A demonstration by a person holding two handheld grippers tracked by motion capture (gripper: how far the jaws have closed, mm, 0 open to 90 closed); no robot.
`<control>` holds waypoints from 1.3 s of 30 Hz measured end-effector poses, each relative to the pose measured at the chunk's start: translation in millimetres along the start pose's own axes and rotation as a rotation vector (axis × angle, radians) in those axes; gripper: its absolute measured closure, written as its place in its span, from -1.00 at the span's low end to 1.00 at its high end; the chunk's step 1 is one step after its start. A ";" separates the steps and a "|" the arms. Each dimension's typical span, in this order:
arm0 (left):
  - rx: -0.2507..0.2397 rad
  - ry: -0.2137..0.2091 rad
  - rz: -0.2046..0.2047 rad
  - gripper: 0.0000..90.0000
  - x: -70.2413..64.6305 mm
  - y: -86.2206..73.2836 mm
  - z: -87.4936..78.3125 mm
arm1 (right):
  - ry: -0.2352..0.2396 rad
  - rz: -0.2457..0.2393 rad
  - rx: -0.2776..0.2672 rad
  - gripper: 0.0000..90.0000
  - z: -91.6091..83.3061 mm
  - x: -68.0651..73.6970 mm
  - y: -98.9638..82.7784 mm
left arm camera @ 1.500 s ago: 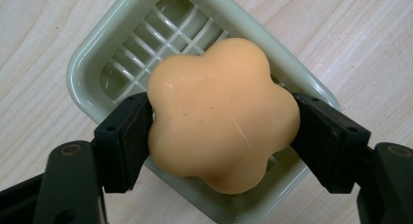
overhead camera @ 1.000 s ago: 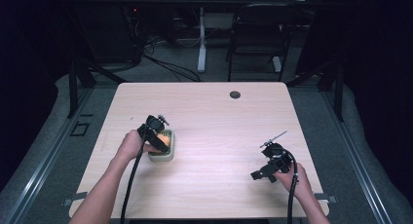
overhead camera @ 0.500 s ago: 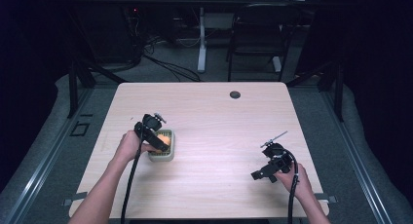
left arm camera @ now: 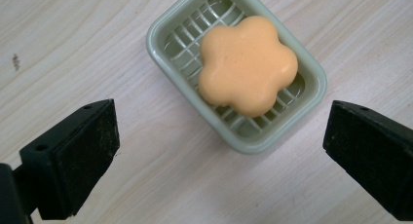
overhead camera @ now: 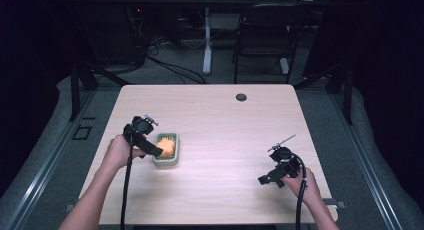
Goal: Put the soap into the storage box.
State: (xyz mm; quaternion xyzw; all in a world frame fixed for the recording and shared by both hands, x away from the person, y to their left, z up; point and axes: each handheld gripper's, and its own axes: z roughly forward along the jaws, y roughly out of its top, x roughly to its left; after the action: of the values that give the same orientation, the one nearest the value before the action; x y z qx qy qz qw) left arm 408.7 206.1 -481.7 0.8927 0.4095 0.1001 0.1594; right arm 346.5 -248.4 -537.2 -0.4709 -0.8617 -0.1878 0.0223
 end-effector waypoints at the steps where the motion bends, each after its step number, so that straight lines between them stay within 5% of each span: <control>1: 0.004 0.002 0.000 -1.00 -0.1 -3.4 -3.3 | 0.000 -0.001 0.001 -0.87 -0.1 -0.1 0.0; 15: 0.002 0.033 -0.010 -1.00 -5.5 -46.7 -23.6 | -0.001 0.010 -0.010 -0.87 0.5 0.8 -0.6; 39: 0.050 0.018 -0.091 -1.00 -17.1 -117.6 -10.5 | 0.011 0.017 -0.008 -0.87 1.6 2.3 -0.5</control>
State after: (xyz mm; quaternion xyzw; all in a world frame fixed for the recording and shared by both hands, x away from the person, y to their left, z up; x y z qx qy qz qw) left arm 312.2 267.4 -515.8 0.8759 0.4535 0.0904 0.1380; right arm 345.0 -246.2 -538.3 -0.4773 -0.8567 -0.1935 0.0270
